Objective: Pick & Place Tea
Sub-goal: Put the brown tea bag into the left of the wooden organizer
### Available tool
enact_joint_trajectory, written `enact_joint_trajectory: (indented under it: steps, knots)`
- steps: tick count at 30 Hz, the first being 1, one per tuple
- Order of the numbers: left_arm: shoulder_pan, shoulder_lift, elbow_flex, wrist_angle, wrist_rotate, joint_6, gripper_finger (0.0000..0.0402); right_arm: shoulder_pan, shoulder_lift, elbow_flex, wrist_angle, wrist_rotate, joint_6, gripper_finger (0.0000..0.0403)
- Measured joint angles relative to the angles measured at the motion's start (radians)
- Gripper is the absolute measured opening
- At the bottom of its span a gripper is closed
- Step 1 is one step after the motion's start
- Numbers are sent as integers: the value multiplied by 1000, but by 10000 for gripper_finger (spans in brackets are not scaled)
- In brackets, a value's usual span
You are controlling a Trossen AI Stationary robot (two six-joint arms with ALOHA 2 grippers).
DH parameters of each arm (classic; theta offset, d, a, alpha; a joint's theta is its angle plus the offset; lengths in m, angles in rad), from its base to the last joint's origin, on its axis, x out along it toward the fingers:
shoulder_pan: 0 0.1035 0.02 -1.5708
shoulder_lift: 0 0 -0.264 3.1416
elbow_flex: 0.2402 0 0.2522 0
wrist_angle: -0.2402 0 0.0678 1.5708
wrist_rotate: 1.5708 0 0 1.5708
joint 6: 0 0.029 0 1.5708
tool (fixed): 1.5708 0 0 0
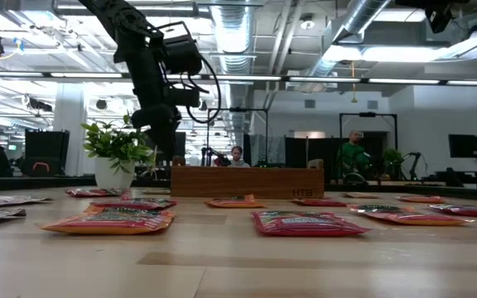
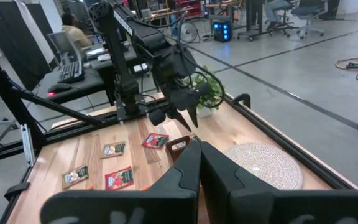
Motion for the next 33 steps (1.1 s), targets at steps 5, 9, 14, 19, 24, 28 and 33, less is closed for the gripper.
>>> enact_joint_trajectory:
  steps: [5,9,14,19,24,28,33]
  knots:
    - [32,0,0,19,51,-1,90,0,0,0,0,0,0,0]
    - [72,0,0,17,106,-27,93,0,0,0,0,0,0,0]
    - [110,0,0,14,172,-68,104,0,0,0,0,0,0,0]
    - [121,1,0,10,175,-56,123,0,0,0,0,0,0,0]
    - [121,51,0,6,173,-44,138,0,0,0,0,0,0,0]
    - [120,118,0,7,173,-16,141,0,0,0,0,1,0,0]
    - [127,142,0,13,174,-27,140,0,0,0,0,0,19,0]
